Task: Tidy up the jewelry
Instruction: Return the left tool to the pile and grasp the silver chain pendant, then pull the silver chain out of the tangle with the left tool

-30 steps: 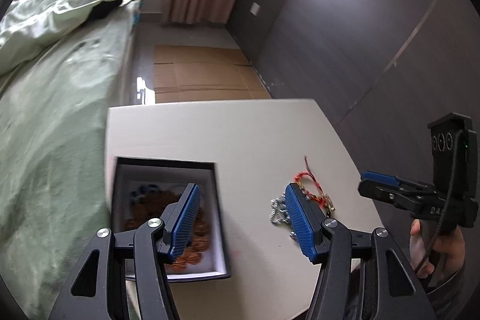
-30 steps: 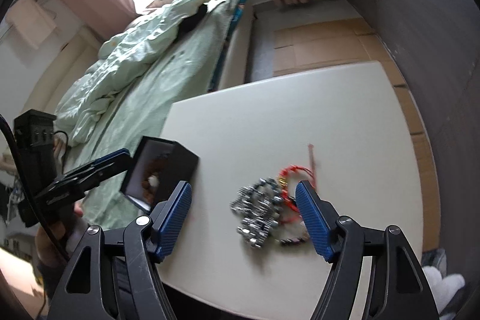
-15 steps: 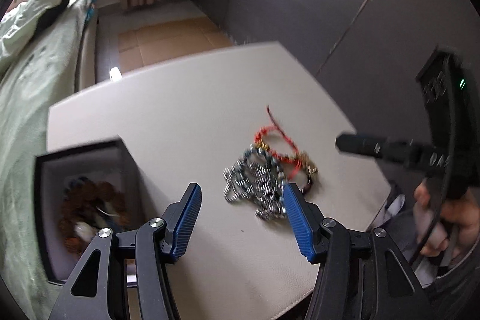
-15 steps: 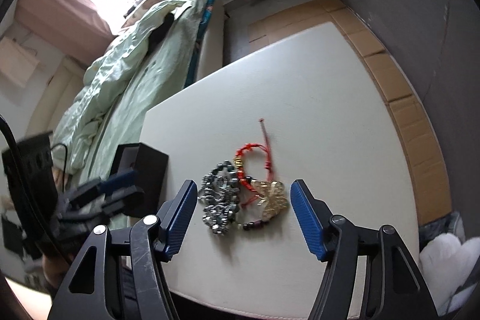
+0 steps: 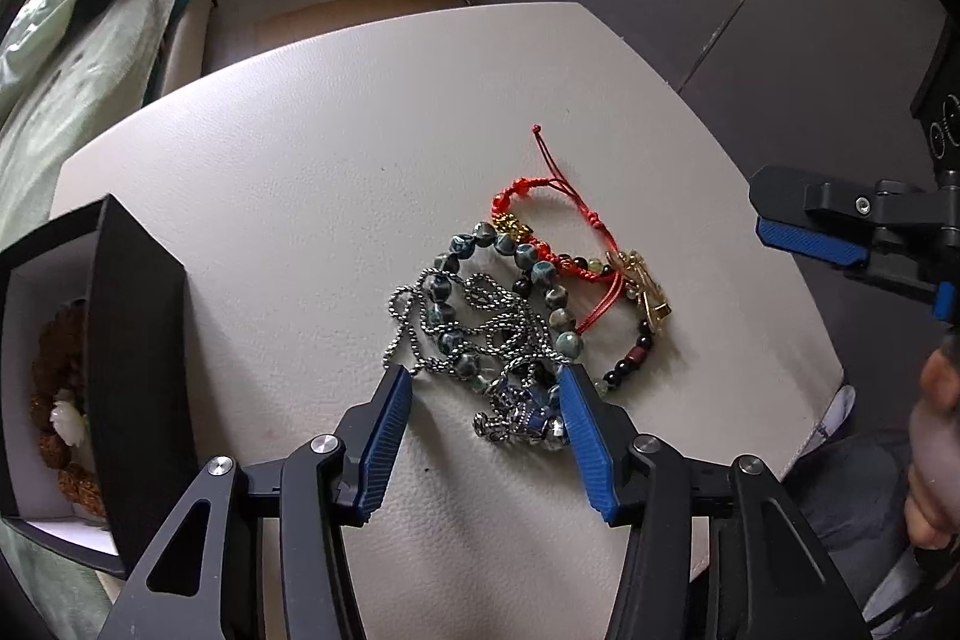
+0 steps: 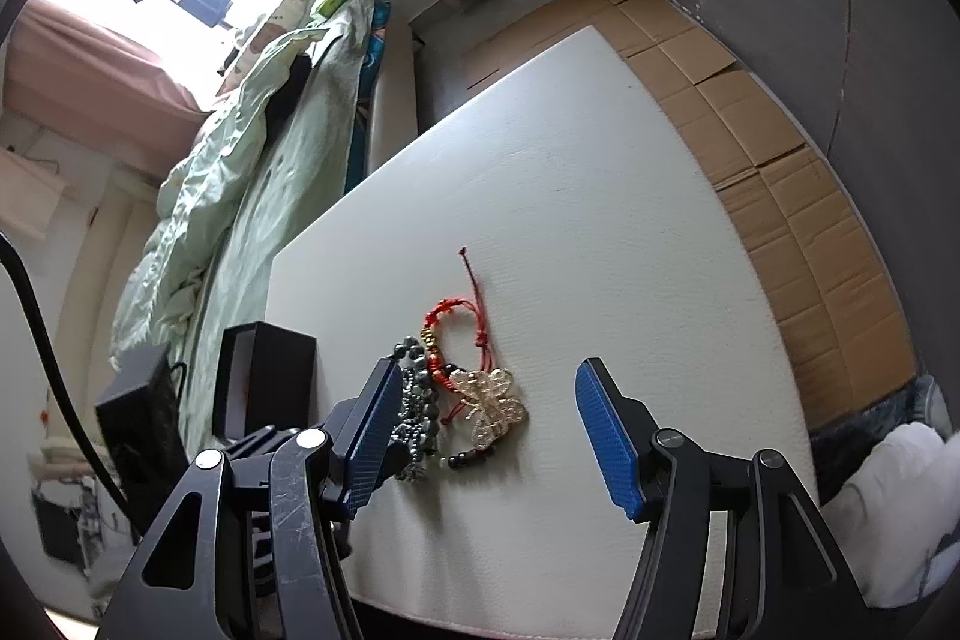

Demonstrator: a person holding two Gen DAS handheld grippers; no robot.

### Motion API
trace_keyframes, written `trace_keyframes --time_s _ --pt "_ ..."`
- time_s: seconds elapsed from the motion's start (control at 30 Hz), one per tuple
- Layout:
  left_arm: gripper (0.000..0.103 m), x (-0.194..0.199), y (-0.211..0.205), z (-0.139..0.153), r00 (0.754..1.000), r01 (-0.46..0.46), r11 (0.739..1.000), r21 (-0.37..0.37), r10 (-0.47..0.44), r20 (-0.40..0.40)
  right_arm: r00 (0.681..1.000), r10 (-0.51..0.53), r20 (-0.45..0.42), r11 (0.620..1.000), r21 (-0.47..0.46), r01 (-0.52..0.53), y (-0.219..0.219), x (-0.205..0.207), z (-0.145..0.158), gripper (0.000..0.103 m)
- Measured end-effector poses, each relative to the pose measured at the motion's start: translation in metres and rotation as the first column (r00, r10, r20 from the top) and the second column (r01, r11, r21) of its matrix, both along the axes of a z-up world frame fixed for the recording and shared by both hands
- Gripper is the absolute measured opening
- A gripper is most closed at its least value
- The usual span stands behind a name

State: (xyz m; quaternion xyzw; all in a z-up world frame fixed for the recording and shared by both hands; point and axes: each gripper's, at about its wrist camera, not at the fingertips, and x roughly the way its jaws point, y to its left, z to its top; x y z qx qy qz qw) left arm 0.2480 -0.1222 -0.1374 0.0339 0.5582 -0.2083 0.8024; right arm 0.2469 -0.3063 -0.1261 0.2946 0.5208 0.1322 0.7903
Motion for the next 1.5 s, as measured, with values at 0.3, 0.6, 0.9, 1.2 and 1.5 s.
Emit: trace_keyframes --time_s 0.3,0.6,0.9,1.2,1.5 --pt "0.03 -0.012 0.0 -0.001 0.999 0.05 0.998 0.025 -0.05 0.002 1.0 -0.001 -0.023 1.0 -0.008 0.0 -0.009 -0.003 -0.005 0.062" --pt "0.024 -0.022 -0.007 -0.001 0.993 0.107 0.991 0.084 -0.111 0.046 0.999 0.04 -0.024 0.999 -0.024 -0.04 -0.002 -0.003 -0.006 0.062" --pt "0.036 -0.021 -0.01 0.001 0.989 0.148 0.989 0.0 -0.148 -0.015 0.998 0.064 -0.03 0.997 -0.042 -0.065 0.007 0.0 -0.006 0.062" --pt "0.039 -0.035 -0.014 0.0 0.986 0.168 0.985 0.035 -0.168 -0.003 0.999 0.021 -0.043 0.999 -0.03 -0.023 -0.006 0.0 -0.009 0.062" --pt "0.041 -0.052 -0.023 0.001 0.965 0.259 0.964 0.059 -0.26 0.014 0.999 0.029 -0.035 0.999 -0.023 -0.03 -0.007 -0.002 -0.007 0.062"
